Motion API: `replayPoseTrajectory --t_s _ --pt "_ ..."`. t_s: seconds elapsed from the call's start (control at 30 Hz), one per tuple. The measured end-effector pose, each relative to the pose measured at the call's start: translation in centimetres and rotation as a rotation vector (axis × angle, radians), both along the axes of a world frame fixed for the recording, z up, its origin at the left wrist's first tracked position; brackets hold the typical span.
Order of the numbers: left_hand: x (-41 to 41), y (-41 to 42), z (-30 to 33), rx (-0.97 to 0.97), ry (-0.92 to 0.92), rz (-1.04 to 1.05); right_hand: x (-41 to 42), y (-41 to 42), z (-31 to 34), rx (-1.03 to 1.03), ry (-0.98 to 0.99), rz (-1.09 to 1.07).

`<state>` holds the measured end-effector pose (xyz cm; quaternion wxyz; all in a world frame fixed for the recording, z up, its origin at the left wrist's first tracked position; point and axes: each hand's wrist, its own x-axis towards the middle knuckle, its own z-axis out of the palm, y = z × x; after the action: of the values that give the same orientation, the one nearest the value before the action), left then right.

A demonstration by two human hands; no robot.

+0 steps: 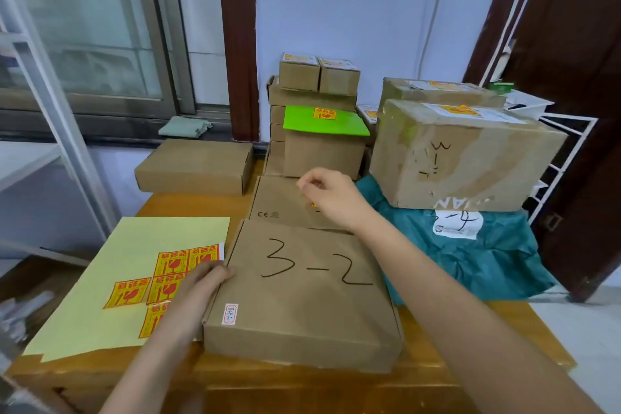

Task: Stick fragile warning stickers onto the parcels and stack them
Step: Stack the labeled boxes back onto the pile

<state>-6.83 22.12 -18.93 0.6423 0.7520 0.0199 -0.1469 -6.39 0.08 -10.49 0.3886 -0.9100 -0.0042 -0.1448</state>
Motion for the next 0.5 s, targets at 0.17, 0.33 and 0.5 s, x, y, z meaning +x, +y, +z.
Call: replayPoseTrajectory --t_s 0.17,0.33,0.5 --pt "-1.2 0.3 -0.5 -0.11 0.003 -0.014 -5.3 0.3 -2.8 -0.102 0.065 0.028" --pt "-1.6 0.8 0.1 -0.013 -0.039 -0.039 -8.7 -0.9 -5.6 -0.13 0.056 -0.078" --pt "-1.6 0.6 0.9 0.213 -0.184 -0.093 -10.4 -0.7 -7.0 -0.203 0.095 -0.107"
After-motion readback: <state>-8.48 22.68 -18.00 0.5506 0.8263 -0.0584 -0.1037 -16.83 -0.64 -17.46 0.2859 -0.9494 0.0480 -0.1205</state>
